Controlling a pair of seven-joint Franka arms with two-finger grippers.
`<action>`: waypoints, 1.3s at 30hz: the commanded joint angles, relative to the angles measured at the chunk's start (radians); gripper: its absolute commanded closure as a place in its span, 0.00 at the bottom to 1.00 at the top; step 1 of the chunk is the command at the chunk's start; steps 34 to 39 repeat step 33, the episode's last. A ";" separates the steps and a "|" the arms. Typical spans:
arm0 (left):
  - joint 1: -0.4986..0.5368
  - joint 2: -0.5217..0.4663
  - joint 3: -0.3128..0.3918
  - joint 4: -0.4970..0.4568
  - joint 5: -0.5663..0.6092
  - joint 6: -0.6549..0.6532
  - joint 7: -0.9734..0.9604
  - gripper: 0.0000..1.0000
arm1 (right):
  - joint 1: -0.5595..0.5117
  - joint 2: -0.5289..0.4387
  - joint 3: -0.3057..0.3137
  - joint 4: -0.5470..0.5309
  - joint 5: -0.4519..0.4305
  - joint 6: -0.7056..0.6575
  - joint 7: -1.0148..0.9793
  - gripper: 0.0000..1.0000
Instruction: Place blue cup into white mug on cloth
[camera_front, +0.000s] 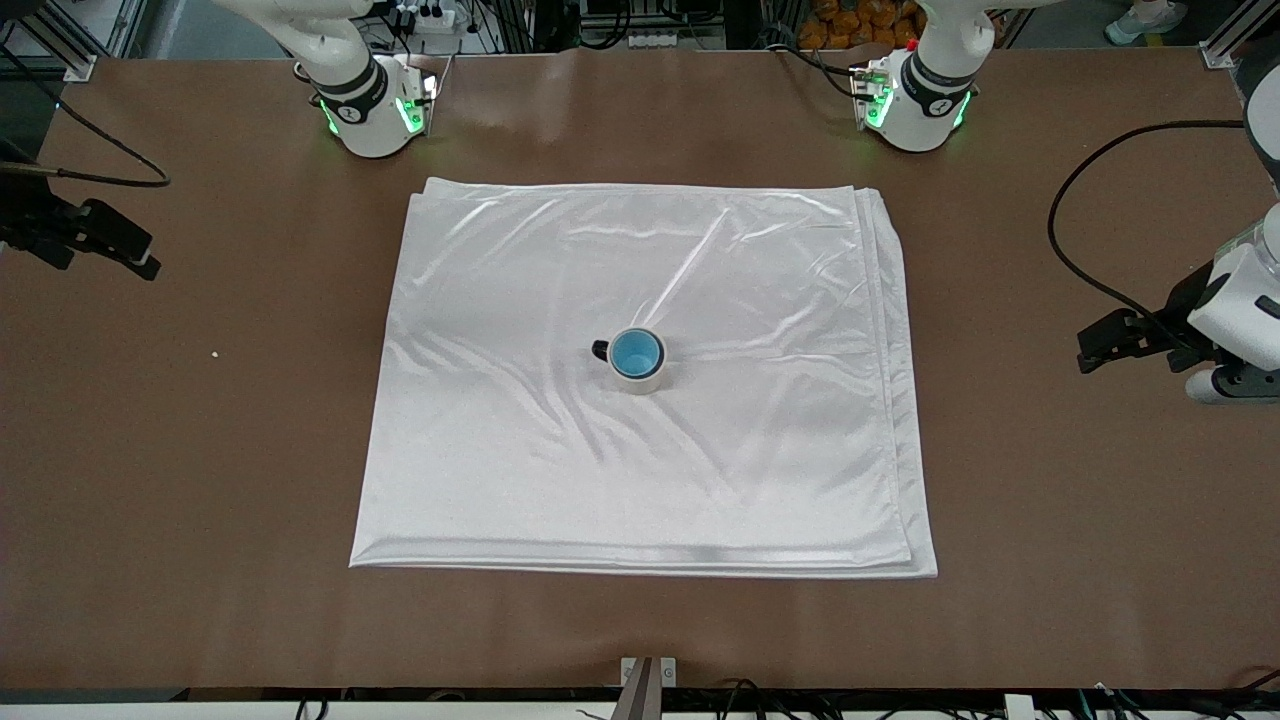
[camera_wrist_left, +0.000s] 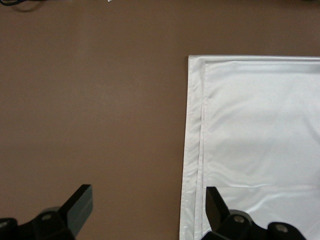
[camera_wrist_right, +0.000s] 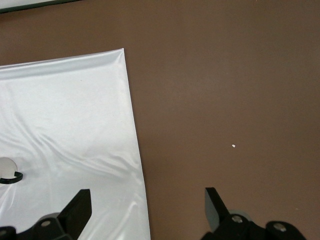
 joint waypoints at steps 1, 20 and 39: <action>0.006 -0.010 0.003 0.004 -0.007 -0.019 0.025 0.00 | -0.003 0.026 0.003 0.042 0.006 -0.010 0.002 0.00; 0.009 -0.010 0.001 0.004 -0.010 -0.032 0.026 0.00 | 0.014 0.057 0.003 0.068 -0.031 -0.028 0.003 0.00; 0.009 -0.008 0.003 0.004 -0.011 -0.032 0.014 0.00 | 0.014 0.068 0.001 0.083 -0.021 -0.041 0.008 0.00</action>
